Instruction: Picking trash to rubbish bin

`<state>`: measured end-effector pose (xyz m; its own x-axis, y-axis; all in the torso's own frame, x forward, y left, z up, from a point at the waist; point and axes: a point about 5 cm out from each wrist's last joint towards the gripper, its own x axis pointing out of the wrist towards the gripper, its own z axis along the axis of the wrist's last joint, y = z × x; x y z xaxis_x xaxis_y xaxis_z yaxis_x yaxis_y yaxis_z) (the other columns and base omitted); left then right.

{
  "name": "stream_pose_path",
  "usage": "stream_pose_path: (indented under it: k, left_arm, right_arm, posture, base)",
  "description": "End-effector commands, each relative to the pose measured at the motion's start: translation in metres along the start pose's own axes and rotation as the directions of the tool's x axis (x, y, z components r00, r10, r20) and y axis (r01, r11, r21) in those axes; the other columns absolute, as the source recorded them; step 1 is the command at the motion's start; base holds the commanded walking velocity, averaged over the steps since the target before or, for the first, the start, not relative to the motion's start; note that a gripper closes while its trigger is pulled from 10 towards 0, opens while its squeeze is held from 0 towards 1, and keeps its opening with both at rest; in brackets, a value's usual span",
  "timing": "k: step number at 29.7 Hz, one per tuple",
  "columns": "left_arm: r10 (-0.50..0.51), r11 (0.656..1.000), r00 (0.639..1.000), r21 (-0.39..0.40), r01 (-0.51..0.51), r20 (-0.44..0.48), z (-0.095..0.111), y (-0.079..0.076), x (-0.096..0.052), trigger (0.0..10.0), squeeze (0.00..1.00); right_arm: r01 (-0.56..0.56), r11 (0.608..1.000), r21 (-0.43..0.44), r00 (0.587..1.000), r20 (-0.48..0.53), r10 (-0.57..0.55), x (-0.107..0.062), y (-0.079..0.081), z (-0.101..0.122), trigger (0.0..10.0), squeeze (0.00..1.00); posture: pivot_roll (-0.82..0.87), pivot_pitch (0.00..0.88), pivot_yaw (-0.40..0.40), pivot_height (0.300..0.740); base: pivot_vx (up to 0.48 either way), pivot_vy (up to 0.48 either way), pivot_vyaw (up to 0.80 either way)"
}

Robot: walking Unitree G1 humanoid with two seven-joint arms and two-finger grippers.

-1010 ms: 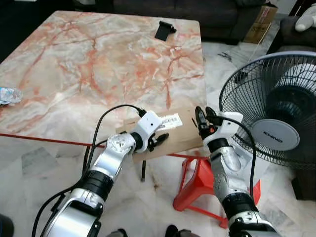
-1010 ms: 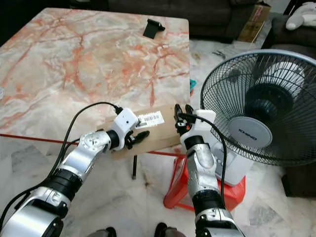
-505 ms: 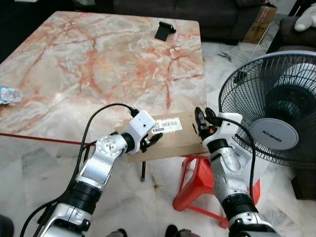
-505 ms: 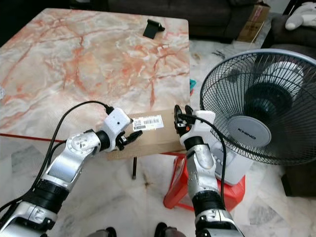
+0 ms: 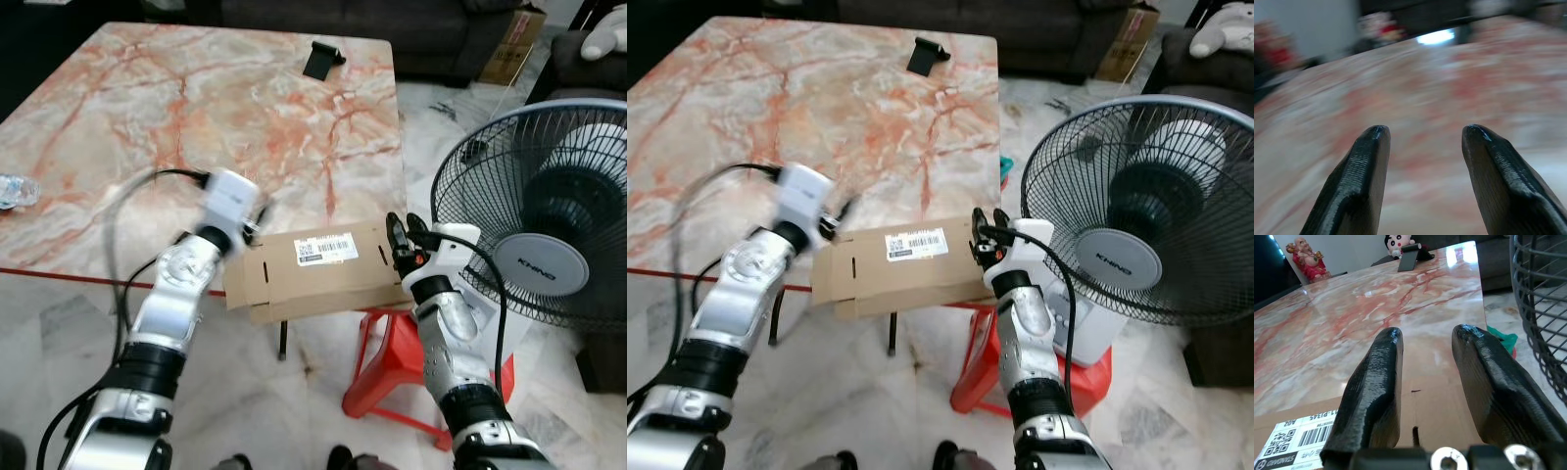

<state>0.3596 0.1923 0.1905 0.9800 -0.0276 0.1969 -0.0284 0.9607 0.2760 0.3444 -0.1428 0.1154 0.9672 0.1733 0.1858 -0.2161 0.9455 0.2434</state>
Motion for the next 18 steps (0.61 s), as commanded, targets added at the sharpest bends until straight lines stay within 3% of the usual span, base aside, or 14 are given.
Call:
stream_pose_path:
  k: [1, 8, 18]
  left_arm:
    - [0.036, 0.998, 0.999, -0.043, -0.037, -0.016, -0.009, 0.001, -0.004, 10.0, 0.0]
    - [0.031, 0.997, 0.999, -0.068, -0.032, -0.023, -0.019, -0.008, -0.012, 10.0, 0.0]
    - [0.038, 0.997, 0.998, -0.064, -0.035, 0.041, -0.014, -0.016, -0.006, 10.0, 0.0]
  right_arm:
    - [0.005, 1.0, 0.0, 1.0, 0.009, -0.005, 0.002, 0.0, 0.002, 10.0, 0.0]
    - [0.013, 1.0, -0.006, 1.0, 0.019, -0.013, 0.004, -0.001, 0.004, 10.0, 0.0]
    - [0.016, 1.0, -0.011, 0.999, 0.034, -0.016, 0.006, -0.002, 0.008, 10.0, 0.0]
  posture:
    - [0.08, 0.15, -0.062, 0.74]
    - [0.08, 0.146, -0.062, 0.74]
    - [0.07, 0.13, -0.063, 0.74]
  base:
    - [0.0, 0.0, 0.0]
    - [0.0, 0.0, 0.0]
    - [0.0, 0.0, 0.0]
